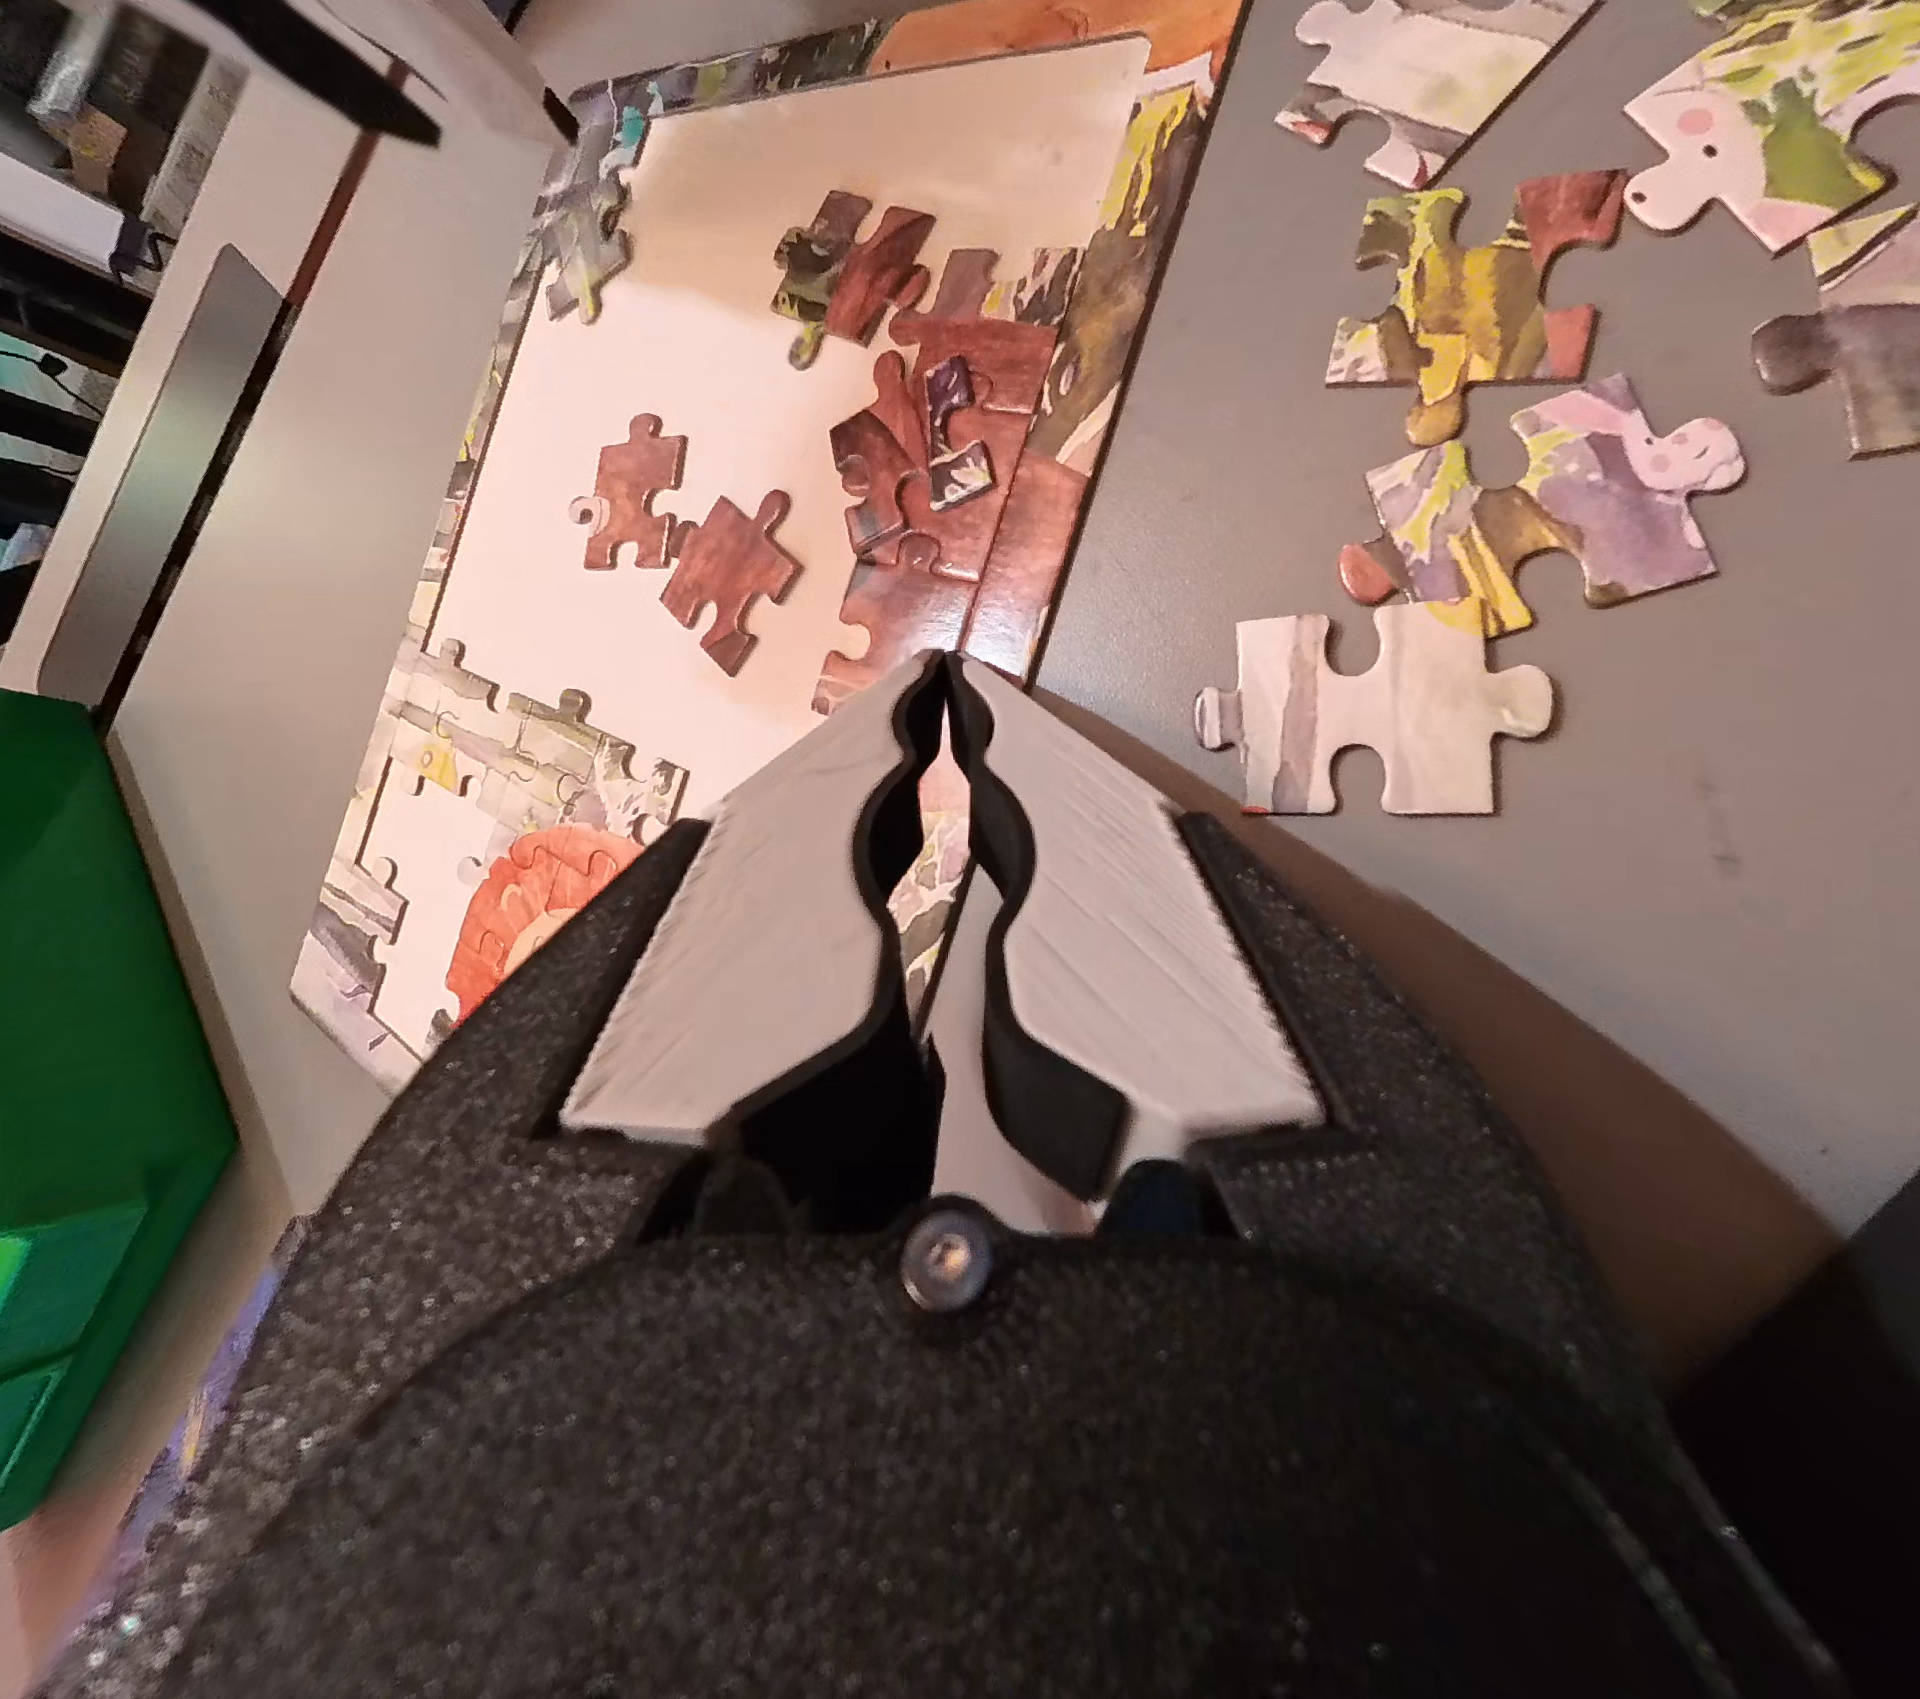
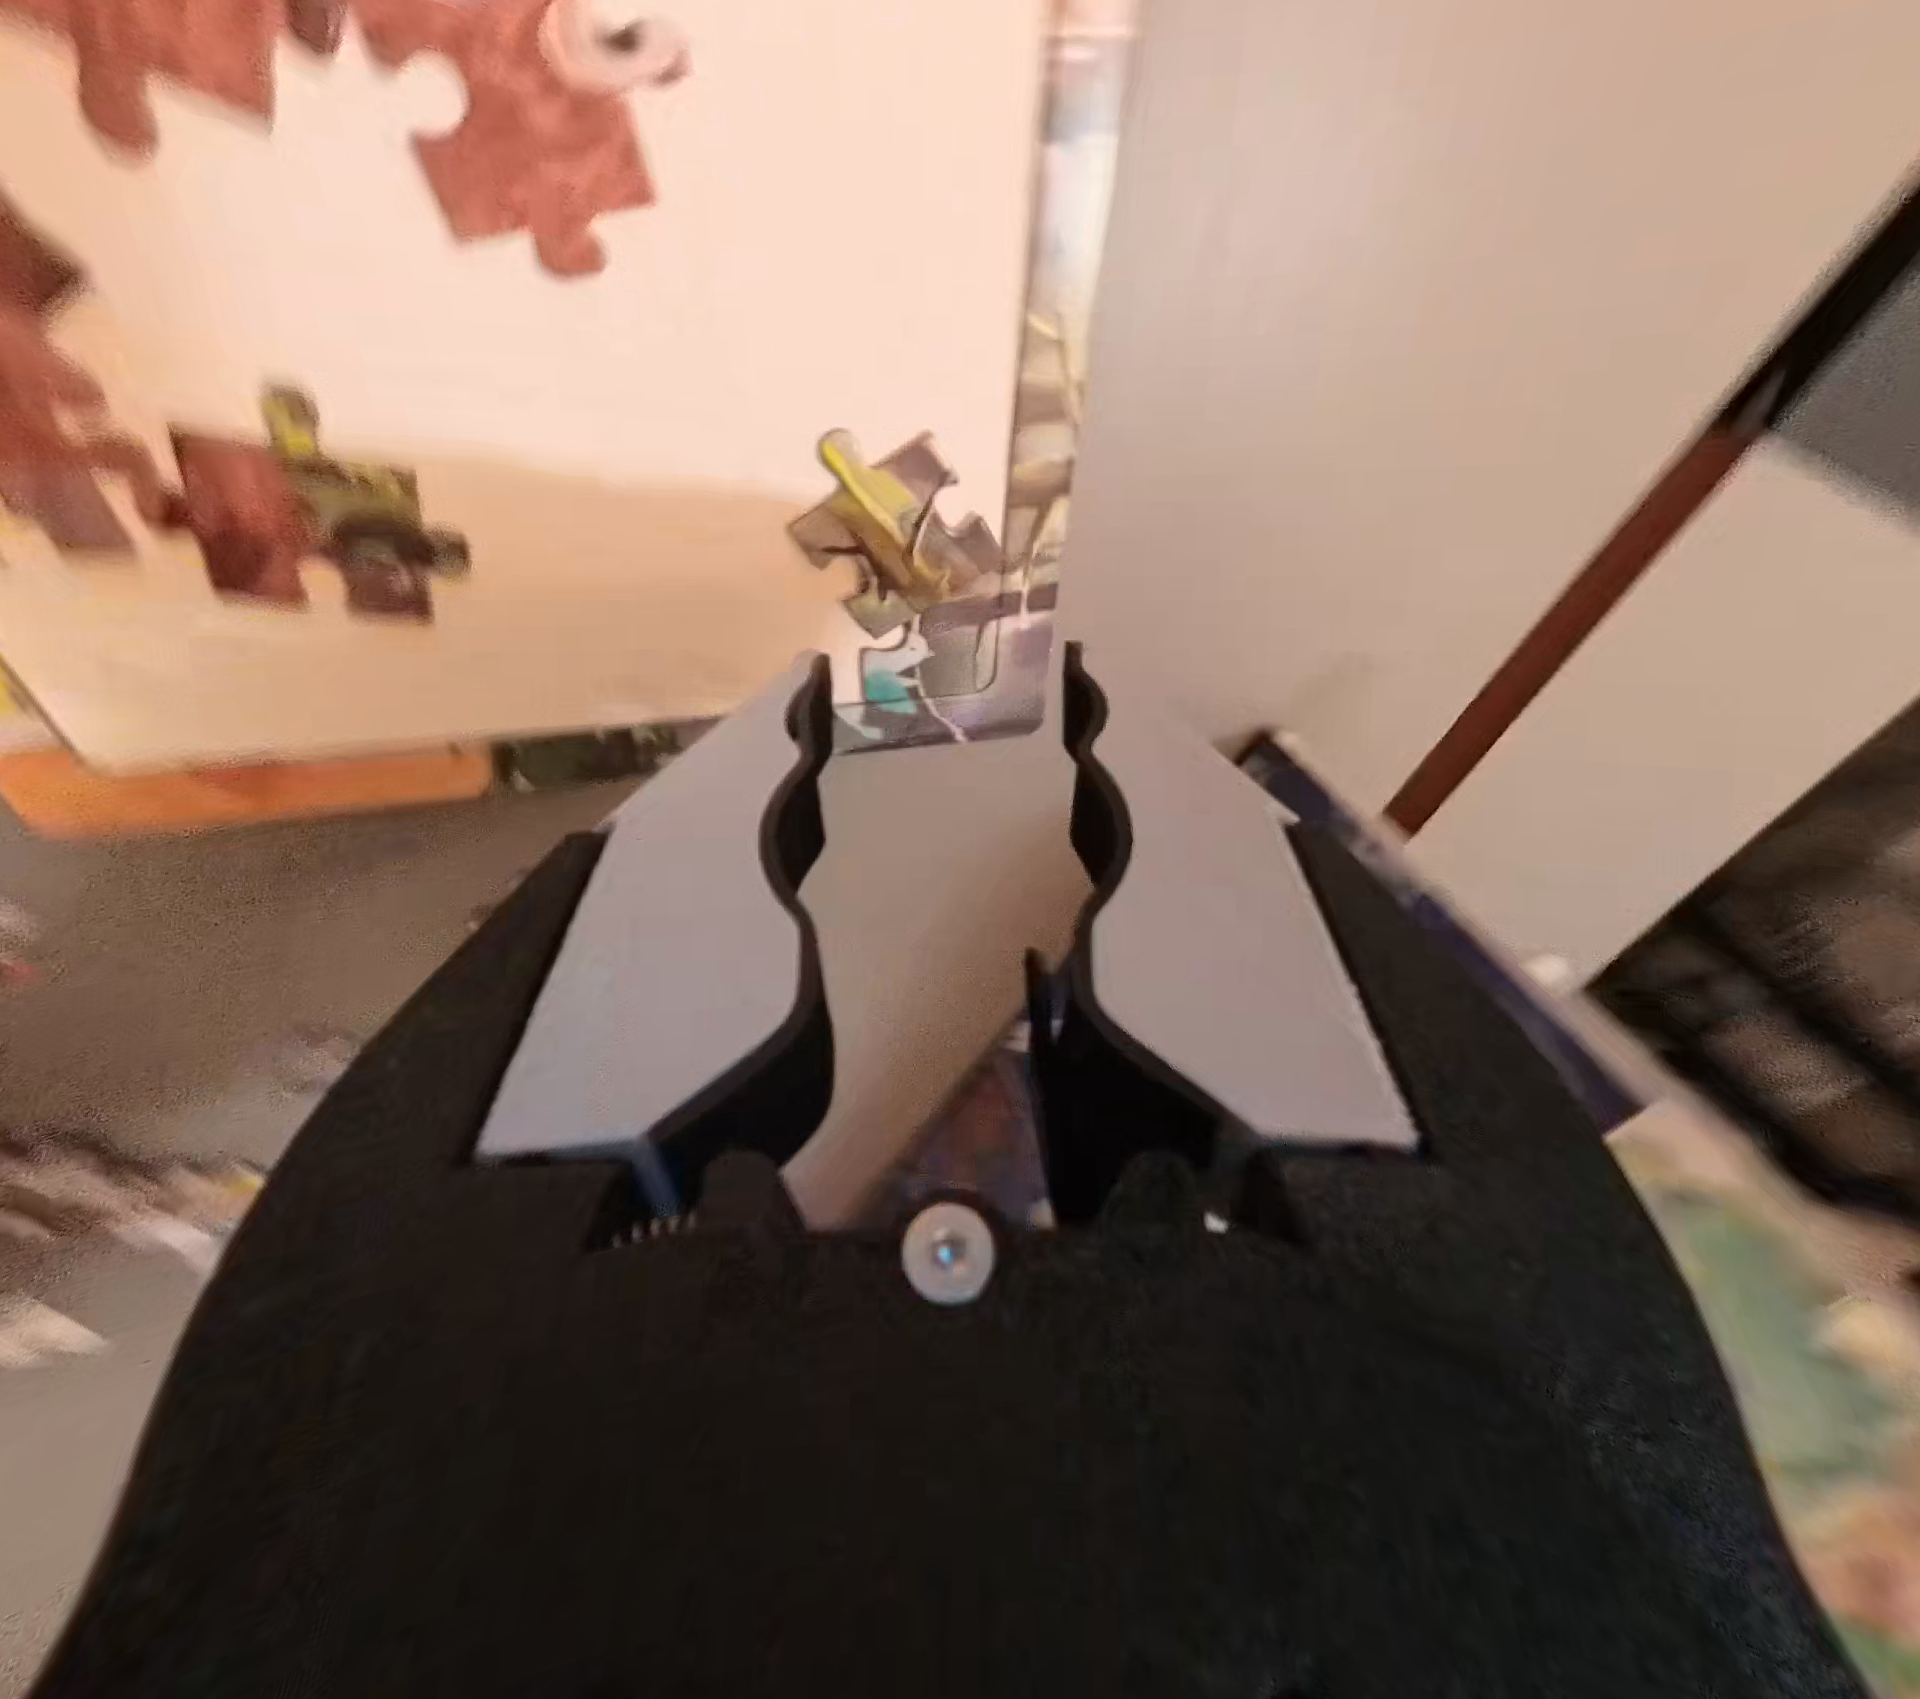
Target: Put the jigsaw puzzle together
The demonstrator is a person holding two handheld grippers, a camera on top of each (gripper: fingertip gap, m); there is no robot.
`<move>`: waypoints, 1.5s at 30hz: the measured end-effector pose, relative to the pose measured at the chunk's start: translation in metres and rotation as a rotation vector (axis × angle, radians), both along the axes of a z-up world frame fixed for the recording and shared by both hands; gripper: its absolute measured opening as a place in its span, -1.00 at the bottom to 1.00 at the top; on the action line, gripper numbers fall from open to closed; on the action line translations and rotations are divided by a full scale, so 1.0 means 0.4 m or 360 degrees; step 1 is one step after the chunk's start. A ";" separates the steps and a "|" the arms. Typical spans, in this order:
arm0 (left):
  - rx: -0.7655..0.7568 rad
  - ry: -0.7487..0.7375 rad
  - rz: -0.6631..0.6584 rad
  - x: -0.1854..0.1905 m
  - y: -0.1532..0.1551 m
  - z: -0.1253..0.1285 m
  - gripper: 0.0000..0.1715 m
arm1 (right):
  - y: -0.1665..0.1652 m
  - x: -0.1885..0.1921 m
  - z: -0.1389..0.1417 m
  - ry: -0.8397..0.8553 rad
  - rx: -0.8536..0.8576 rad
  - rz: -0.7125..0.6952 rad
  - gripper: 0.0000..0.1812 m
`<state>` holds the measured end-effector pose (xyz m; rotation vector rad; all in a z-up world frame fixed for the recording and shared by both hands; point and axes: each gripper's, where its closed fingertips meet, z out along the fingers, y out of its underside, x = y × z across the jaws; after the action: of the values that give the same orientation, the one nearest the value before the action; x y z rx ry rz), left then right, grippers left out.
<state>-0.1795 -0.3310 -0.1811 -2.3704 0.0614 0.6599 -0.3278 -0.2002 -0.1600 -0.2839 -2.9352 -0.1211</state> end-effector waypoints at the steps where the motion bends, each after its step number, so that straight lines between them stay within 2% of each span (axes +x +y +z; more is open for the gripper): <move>1: 0.0004 -0.0009 0.0000 0.000 0.000 0.000 -1.00 | 0.003 0.003 0.004 0.0055 -0.0106 -0.0211 -0.45; 2: 0.0009 -0.0020 0.0001 0.000 0.000 0.000 -1.00 | 0.003 0.005 0.004 0.0123 -0.0246 -0.0434 -0.37; 3: 0.0014 -0.0031 0.0001 0.000 0.000 0.000 -1.00 | -0.002 0.009 0.002 0.0180 -0.0419 -0.0636 -0.38; 5: 0.0024 -0.0051 0.0002 0.000 0.000 0.000 -1.00 | -0.024 0.018 -0.003 0.0276 -0.0796 -0.0975 -0.51; 7: 0.0031 -0.0064 0.0005 0.000 0.000 0.000 -1.00 | -0.030 0.024 -0.017 0.0387 -0.1022 -0.1164 -0.51; 9: 0.0034 -0.0068 0.0006 0.001 0.000 0.000 -1.00 | -0.022 0.028 -0.038 0.0496 -0.1063 -0.1247 -0.53; 12: 0.0040 -0.0075 0.0005 0.001 0.000 -0.001 -1.00 | -0.024 0.025 -0.049 0.0583 -0.1052 -0.1236 -0.60; 18: 0.0042 -0.0076 0.0002 0.002 0.002 -0.001 -1.00 | -0.033 0.023 -0.059 0.0480 -0.1060 -0.1191 -0.66; 23: 0.0044 -0.0076 0.0000 0.003 0.003 -0.001 -1.00 | -0.037 0.019 -0.056 0.0369 -0.0968 -0.1056 -0.67; 27: 0.0044 -0.0074 -0.0001 0.003 0.004 -0.001 -1.00 | -0.052 0.014 -0.054 0.0274 -0.0783 -0.0698 -0.67; 28: 0.0044 -0.0074 -0.0001 0.003 0.003 -0.001 -1.00 | -0.054 0.009 -0.053 0.0269 -0.0736 -0.0597 -0.74; 29: 0.0044 -0.0074 -0.0001 0.003 0.003 -0.001 -1.00 | -0.056 0.006 -0.054 0.0256 -0.0696 -0.0498 -0.97; 31: 0.0044 -0.0072 -0.0001 0.003 0.004 -0.001 -1.00 | -0.066 0.003 -0.059 0.0204 -0.0658 -0.0299 -1.00; 34: 0.0043 -0.0068 -0.0002 0.003 0.004 -0.001 -1.00 | -0.053 0.005 -0.051 0.0074 -0.0602 -0.0195 -0.85; 37: 0.0044 -0.0070 -0.0002 0.003 0.004 -0.001 -1.00 | -0.041 0.002 -0.008 0.0007 -0.0663 -0.0294 -0.82; 39: 0.0044 -0.0073 -0.0001 0.003 0.004 -0.001 -1.00 | -0.065 -0.007 0.013 0.0026 -0.0795 -0.0379 -0.76; 42: 0.0044 -0.0074 -0.0001 0.003 0.004 -0.001 -1.00 | -0.105 -0.001 -0.014 -0.0021 -0.0891 -0.0461 -0.43; 45: 0.0047 -0.0076 0.0000 0.003 0.004 -0.002 -1.00 | -0.108 -0.011 -0.057 -0.0007 -0.0849 -0.0471 -0.45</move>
<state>-0.1785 -0.3295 -0.1817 -2.3566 0.0310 0.6002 -0.3321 -0.2434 -0.1827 -0.7896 -2.8540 0.6277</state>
